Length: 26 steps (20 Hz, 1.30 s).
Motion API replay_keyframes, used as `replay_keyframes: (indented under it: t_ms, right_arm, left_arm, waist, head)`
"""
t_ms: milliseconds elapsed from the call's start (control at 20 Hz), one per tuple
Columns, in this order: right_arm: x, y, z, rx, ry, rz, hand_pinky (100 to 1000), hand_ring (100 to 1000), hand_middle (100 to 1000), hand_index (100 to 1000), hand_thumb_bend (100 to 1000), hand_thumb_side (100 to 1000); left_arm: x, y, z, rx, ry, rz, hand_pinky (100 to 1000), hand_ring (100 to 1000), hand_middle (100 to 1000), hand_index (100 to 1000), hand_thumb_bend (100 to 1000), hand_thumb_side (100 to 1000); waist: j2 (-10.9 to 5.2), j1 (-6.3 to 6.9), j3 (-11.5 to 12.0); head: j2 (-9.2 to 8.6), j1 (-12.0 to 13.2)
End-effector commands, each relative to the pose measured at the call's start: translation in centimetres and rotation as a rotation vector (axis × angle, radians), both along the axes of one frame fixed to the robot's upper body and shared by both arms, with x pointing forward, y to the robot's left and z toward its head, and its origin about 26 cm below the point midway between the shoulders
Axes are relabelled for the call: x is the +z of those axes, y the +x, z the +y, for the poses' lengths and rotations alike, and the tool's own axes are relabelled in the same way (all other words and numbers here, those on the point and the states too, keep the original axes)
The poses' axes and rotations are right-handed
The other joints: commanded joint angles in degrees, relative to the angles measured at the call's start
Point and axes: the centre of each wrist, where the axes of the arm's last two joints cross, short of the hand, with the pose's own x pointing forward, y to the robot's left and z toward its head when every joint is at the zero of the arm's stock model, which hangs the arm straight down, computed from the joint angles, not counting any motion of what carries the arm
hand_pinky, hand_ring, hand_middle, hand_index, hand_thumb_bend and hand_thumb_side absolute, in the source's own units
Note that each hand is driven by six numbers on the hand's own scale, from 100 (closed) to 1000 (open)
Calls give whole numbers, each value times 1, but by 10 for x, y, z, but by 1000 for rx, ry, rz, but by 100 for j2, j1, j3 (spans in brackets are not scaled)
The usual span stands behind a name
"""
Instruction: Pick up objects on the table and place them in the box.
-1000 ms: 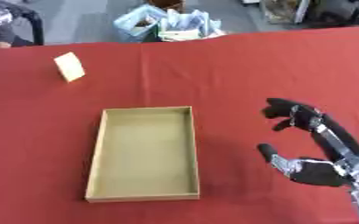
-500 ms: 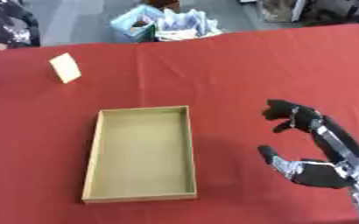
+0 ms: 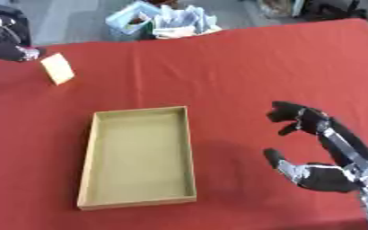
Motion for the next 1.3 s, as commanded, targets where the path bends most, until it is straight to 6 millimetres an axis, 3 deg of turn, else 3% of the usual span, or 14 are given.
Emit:
replay_keyframes:
  t_ms: [50,600,1300]
  right_arm:
    - [8,1,-1,10,-9,-20,670,807,766,937,301,373]
    - [8,1,-1,13,-5,-23,670,807,764,936,301,372]
    - [10,2,1,19,0,-30,670,807,763,936,300,373]
  left_arm:
    - [11,-1,5,32,19,-36,719,673,661,773,480,368]
    - [-9,-1,8,101,30,-7,709,659,650,773,463,394]
    - [-21,-1,8,124,25,11,704,653,644,768,444,412]
  waist:
    - [-72,-14,-15]
    - [22,-26,-58]
    - [145,-63,-124]
  head:
    - [-29,10]
    - [-47,40]
    - [-52,26]
